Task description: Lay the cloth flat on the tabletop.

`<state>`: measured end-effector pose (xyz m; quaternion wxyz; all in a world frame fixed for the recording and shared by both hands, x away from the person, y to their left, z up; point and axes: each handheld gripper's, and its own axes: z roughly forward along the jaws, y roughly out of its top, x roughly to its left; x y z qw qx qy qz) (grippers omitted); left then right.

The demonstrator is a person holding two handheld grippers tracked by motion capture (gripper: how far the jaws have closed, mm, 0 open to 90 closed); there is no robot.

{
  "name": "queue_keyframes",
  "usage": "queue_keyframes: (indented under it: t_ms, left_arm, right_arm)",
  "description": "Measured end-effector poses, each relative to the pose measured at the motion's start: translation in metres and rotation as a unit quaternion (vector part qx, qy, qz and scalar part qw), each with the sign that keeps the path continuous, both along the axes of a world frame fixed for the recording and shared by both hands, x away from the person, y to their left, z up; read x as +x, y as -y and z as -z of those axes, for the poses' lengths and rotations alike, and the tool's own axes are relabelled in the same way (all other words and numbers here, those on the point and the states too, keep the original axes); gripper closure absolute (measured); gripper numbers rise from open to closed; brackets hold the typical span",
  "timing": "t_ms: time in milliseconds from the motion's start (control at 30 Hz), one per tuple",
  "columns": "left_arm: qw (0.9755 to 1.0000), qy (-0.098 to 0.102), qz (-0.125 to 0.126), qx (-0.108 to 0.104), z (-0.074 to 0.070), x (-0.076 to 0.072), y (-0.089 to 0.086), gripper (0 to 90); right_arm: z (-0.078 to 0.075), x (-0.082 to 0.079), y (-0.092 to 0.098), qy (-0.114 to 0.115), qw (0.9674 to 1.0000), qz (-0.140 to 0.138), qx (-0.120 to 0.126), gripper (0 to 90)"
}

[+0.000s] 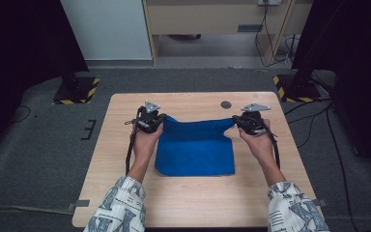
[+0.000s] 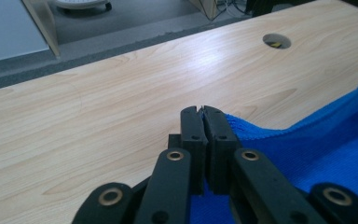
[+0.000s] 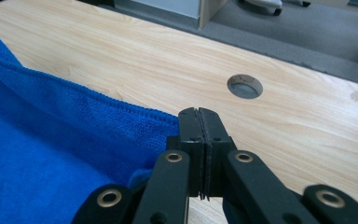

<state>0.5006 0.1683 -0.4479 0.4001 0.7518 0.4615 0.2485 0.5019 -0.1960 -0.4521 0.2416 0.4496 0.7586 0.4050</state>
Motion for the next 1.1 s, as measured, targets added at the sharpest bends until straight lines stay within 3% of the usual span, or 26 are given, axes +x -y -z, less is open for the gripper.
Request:
queue_keyframes:
  t_ms: [333,733,767,800,833,933,1000,1100]
  left_arm:
    - [0.9999,-0.01,-0.006,0.005,0.01,0.008,0.0,87.3]
    - [0.9993,-0.033,-0.006,0.016,0.03,0.021,-0.003,85.9]
    - [0.9995,-0.027,-0.013,0.006,0.031,0.021,-0.004,80.7]
    - [0.9995,-0.027,-0.013,0.006,0.031,0.021,-0.004,69.6]
    - [0.9995,-0.024,-0.016,-0.008,0.03,0.021,-0.004,61.0]
    - [0.9998,-0.011,-0.015,-0.01,0.026,0.019,-0.003,44.4]
    - [0.9998,-0.008,-0.014,-0.014,0.025,0.018,-0.002,41.9]
    - [0.9998,0.002,-0.011,-0.015,0.018,0.014,-0.001,41.3]
  right_arm:
    - [0.011,0.009,-0.003,-0.01,0.9999,0.006,-0.006,89.2]
    - [0.035,0.03,-0.011,-0.037,0.9991,0.013,-0.012,89.0]
    - [0.037,0.031,-0.012,-0.041,0.999,0.009,-0.01,85.1]
    - [0.037,0.031,-0.013,-0.04,0.9991,0.008,-0.012,79.7]
    - [0.036,0.031,-0.014,-0.037,0.9992,0.008,-0.01,74.0]
    - [0.031,0.03,-0.016,-0.026,0.9994,0.02,0.0,54.8]
    - [0.029,0.029,-0.017,-0.023,0.9995,0.021,0.002,51.5]
    - [0.023,0.027,-0.021,-0.019,0.9997,0.012,0.012,36.4]
